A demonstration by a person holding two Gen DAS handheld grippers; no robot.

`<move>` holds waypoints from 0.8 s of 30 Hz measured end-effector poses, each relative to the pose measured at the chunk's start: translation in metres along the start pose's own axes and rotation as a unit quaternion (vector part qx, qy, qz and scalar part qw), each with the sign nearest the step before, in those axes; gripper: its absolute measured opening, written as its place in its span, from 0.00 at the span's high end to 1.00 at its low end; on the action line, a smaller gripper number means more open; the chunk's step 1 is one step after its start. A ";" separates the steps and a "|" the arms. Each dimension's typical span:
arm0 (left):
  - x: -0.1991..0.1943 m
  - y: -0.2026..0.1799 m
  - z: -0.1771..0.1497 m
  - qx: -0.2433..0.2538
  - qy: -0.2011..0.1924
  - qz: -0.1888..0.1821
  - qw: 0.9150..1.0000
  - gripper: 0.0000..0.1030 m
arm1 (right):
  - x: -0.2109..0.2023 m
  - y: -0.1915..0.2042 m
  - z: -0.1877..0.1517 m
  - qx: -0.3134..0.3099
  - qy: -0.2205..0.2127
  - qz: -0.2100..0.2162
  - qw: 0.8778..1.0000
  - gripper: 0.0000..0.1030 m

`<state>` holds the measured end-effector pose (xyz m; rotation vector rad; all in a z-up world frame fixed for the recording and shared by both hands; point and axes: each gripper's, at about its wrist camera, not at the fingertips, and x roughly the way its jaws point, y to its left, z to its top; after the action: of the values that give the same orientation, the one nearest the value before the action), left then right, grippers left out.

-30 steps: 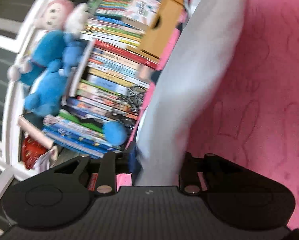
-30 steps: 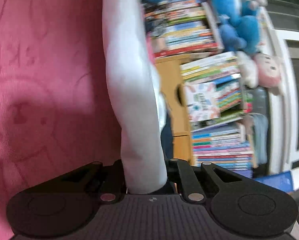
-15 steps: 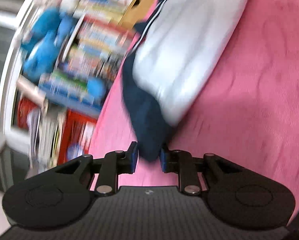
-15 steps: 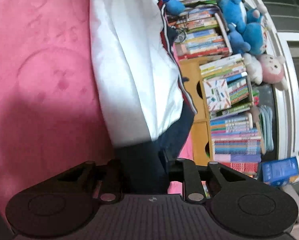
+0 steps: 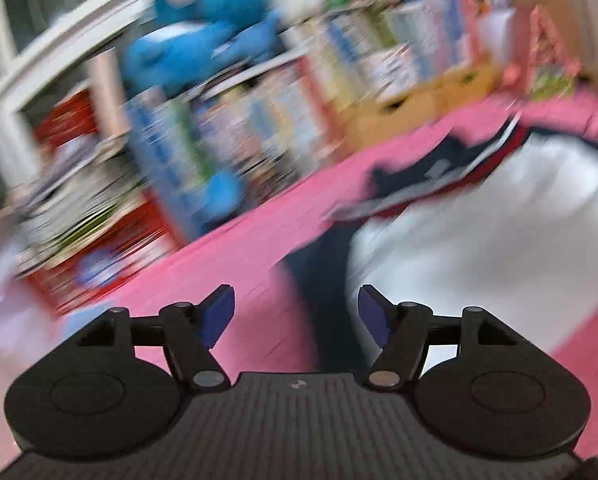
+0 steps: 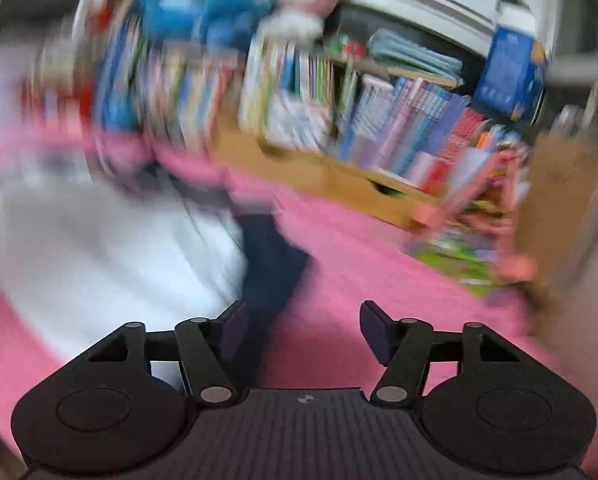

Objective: Fold clothes

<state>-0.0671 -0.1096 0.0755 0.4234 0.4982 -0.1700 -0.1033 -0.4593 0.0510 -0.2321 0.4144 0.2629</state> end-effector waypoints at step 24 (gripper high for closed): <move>0.120 0.020 -0.038 -0.046 0.068 0.021 0.996 0.04 | 0.236 0.038 0.060 0.090 0.087 0.147 0.981 0.95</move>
<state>0.0255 -0.0818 -0.0069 0.3565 0.6272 -0.0781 0.1163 -0.3594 -0.0019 -0.0136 0.6436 0.4952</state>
